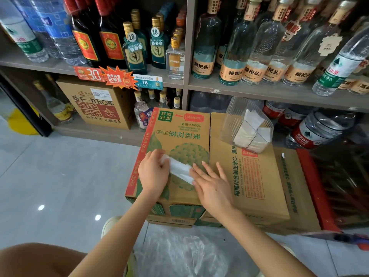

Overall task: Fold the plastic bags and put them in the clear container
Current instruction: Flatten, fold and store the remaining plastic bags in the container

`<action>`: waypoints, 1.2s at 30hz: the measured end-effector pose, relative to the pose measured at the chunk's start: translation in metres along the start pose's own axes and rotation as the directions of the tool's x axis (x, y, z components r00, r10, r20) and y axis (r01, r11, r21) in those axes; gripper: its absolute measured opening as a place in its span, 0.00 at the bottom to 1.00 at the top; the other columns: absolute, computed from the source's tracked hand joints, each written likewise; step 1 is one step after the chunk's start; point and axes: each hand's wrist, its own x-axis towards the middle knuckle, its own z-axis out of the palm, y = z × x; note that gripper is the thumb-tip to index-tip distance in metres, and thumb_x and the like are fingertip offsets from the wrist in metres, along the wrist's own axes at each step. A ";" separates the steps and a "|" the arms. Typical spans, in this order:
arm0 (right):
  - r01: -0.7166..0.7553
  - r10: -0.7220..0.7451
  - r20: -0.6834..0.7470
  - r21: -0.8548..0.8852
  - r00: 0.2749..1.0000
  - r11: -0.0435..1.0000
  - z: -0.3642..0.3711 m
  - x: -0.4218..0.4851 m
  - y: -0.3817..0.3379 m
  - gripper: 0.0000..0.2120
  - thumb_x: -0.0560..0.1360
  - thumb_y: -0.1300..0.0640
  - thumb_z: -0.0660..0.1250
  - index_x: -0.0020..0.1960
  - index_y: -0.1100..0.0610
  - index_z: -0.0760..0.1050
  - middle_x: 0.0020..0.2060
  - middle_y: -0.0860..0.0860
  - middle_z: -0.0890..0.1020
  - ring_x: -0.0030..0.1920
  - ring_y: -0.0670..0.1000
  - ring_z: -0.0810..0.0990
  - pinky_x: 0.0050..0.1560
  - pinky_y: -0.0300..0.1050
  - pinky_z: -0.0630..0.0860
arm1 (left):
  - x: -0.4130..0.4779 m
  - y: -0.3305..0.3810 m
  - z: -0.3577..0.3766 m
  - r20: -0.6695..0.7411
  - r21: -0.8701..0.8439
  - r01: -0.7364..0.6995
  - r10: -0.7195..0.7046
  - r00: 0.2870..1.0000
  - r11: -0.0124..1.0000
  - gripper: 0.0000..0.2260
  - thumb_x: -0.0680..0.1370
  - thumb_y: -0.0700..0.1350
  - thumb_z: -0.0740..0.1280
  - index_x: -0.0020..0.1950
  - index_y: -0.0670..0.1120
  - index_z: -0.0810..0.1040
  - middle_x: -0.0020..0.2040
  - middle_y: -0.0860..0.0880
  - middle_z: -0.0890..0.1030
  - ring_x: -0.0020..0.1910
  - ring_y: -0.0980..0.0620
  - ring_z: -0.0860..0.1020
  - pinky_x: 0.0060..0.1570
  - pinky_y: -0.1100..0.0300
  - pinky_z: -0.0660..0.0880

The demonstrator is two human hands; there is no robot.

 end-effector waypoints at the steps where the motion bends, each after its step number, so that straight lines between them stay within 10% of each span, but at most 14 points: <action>1: 0.011 -0.011 0.027 -0.003 1.000 1.000 -0.001 0.000 0.004 0.23 0.81 0.46 0.47 0.62 0.51 0.78 0.62 0.45 0.78 0.67 0.53 0.73 0.69 0.59 0.54 | -0.002 0.000 -0.002 -0.012 0.024 0.024 -0.024 1.000 0.999 0.12 0.76 0.42 0.68 0.59 0.43 0.79 0.52 0.44 0.80 0.51 0.42 0.76 0.46 0.58 0.63; 5: 0.039 -0.043 0.124 0.034 0.991 0.999 -0.005 0.001 0.016 0.30 0.81 0.42 0.36 0.68 0.48 0.71 0.67 0.40 0.68 0.73 0.50 0.61 0.71 0.58 0.45 | -0.014 0.000 -0.010 -0.082 0.176 -0.265 0.282 0.956 0.948 0.14 0.78 0.43 0.60 0.60 0.40 0.79 0.63 0.40 0.77 0.63 0.38 0.73 0.64 0.48 0.64; 9: 0.031 -0.043 0.171 0.073 0.984 0.997 -0.001 -0.001 0.017 0.33 0.79 0.38 0.30 0.74 0.46 0.61 0.70 0.38 0.60 0.75 0.46 0.50 0.73 0.57 0.39 | -0.039 -0.009 0.004 0.370 0.226 -0.702 0.607 0.704 0.676 0.23 0.84 0.51 0.48 0.71 0.40 0.71 0.71 0.44 0.71 0.73 0.46 0.63 0.73 0.52 0.53; 26: 0.005 -0.028 0.241 0.097 0.970 0.995 -0.009 0.001 0.014 0.39 0.73 0.35 0.24 0.75 0.45 0.56 0.71 0.37 0.54 0.76 0.46 0.45 0.73 0.56 0.32 | -0.025 -0.034 -0.011 0.426 0.257 -0.595 0.463 0.777 0.762 0.25 0.83 0.53 0.44 0.75 0.44 0.65 0.74 0.50 0.64 0.74 0.53 0.56 0.73 0.59 0.46; 30: -0.245 0.234 0.074 0.233 0.969 0.941 -0.014 -0.004 0.010 0.28 0.79 0.37 0.42 0.71 0.46 0.66 0.73 0.44 0.62 0.75 0.49 0.58 0.75 0.57 0.45 | -0.028 -0.032 -0.009 0.430 0.279 -0.577 0.437 0.790 0.768 0.27 0.81 0.55 0.39 0.77 0.45 0.59 0.76 0.51 0.59 0.76 0.54 0.50 0.74 0.60 0.39; 33: -0.482 0.517 -0.136 0.224 0.845 0.847 -0.010 -0.006 0.002 0.19 0.76 0.42 0.61 0.48 0.55 0.82 0.64 0.52 0.77 0.64 0.56 0.74 0.67 0.57 0.62 | -0.040 -0.024 -0.003 0.394 0.325 -0.523 0.390 0.832 0.788 0.31 0.81 0.56 0.33 0.76 0.44 0.61 0.76 0.48 0.61 0.76 0.51 0.55 0.74 0.58 0.41; 36: -0.601 0.621 -0.082 0.181 0.780 0.779 -0.010 0.002 -0.011 0.16 0.74 0.43 0.67 0.44 0.56 0.82 0.65 0.55 0.75 0.66 0.56 0.71 0.67 0.57 0.60 | -0.051 -0.017 0.004 0.360 0.340 -0.454 0.332 0.872 0.824 0.39 0.76 0.59 0.23 0.78 0.44 0.54 0.78 0.48 0.56 0.78 0.49 0.52 0.75 0.55 0.42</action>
